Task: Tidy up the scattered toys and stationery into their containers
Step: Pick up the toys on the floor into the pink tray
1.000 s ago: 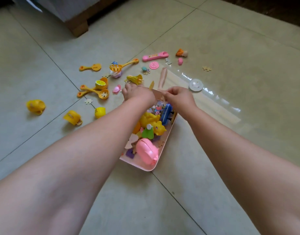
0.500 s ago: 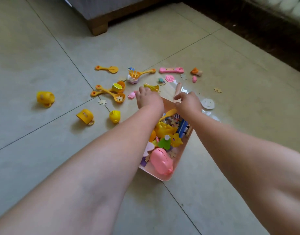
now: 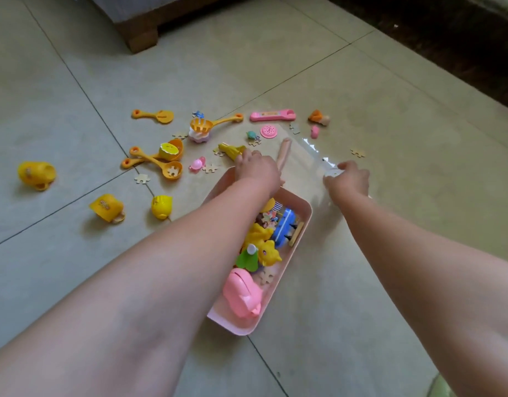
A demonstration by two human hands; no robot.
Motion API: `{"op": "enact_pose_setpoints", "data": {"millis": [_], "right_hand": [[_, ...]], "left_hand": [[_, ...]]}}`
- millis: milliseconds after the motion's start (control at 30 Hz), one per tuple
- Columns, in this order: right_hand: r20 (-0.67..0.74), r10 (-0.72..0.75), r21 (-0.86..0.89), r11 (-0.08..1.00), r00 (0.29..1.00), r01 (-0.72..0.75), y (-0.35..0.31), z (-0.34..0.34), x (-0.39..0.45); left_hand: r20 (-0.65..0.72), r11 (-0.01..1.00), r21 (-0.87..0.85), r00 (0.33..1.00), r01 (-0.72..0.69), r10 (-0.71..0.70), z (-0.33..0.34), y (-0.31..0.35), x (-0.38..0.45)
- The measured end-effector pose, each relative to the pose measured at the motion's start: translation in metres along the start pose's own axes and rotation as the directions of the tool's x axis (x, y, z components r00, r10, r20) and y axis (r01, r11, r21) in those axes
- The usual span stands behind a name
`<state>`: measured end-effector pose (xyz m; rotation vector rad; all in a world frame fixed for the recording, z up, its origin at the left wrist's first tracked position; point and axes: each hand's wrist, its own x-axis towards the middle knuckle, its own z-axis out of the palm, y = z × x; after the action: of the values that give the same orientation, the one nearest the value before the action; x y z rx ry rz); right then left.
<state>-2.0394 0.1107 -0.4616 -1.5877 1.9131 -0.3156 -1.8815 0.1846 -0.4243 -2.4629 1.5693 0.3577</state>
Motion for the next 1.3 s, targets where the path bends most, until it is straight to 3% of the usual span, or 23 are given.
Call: {"op": "enact_pose_setpoints", "data": {"millis": [100, 200, 367, 533, 667, 767, 933, 1100, 1200, 1300], "right_hand": [[-0.013, -0.005, -0.053, 0.999, 1.000, 0.004, 0.013, -0.005, 0.021], [0.042, -0.087, -0.159, 0.983, 0.995, 0.093, 0.018, -0.003, 0.039], [0.148, -0.125, -0.181, 0.972, 0.981, 0.151, 0.029, 0.006, 0.042], [0.307, -0.132, -0.157, 0.970, 0.943, 0.187, 0.029, 0.002, 0.051], [0.257, -0.143, -0.048, 0.986, 0.956, 0.160, 0.028, -0.003, 0.057], [0.211, -0.180, 0.162, 0.976, 0.961, 0.147, 0.016, -0.004, 0.052], [0.174, -0.339, 0.422, 0.874, 0.925, 0.240, -0.023, 0.006, 0.018], [0.207, -0.442, 0.402, 0.852, 0.873, 0.336, -0.051, 0.028, -0.033], [0.264, -0.502, 0.296, 0.855, 0.824, 0.426, -0.054, 0.040, -0.060], [0.306, -0.513, 0.171, 0.858, 0.802, 0.484, -0.052, 0.045, -0.071]], "left_hand": [[0.043, 0.998, 0.000, 0.997, 0.057, -0.057, 0.012, 0.016, 0.020], [0.063, 0.994, 0.000, 0.992, 0.107, -0.106, 0.017, 0.027, 0.041], [0.090, 0.978, -0.049, 0.976, 0.204, -0.199, 0.029, 0.044, 0.063], [0.108, 0.920, -0.242, 0.950, 0.309, -0.291, 0.025, 0.061, 0.076], [-0.001, 0.924, -0.332, 0.979, 0.192, -0.203, 0.009, 0.075, 0.068], [-0.045, 0.937, -0.338, 0.993, 0.088, -0.109, -0.002, 0.071, 0.060], [-0.042, 0.960, -0.265, 0.993, 0.096, -0.111, -0.023, 0.039, 0.037], [0.121, 0.974, -0.169, 0.984, 0.149, -0.129, -0.030, -0.023, -0.004], [0.307, 0.976, -0.042, 0.932, 0.215, -0.192, -0.028, -0.054, -0.032], [0.418, 0.977, -0.047, 0.892, 0.210, -0.171, -0.021, -0.064, -0.057]]}}
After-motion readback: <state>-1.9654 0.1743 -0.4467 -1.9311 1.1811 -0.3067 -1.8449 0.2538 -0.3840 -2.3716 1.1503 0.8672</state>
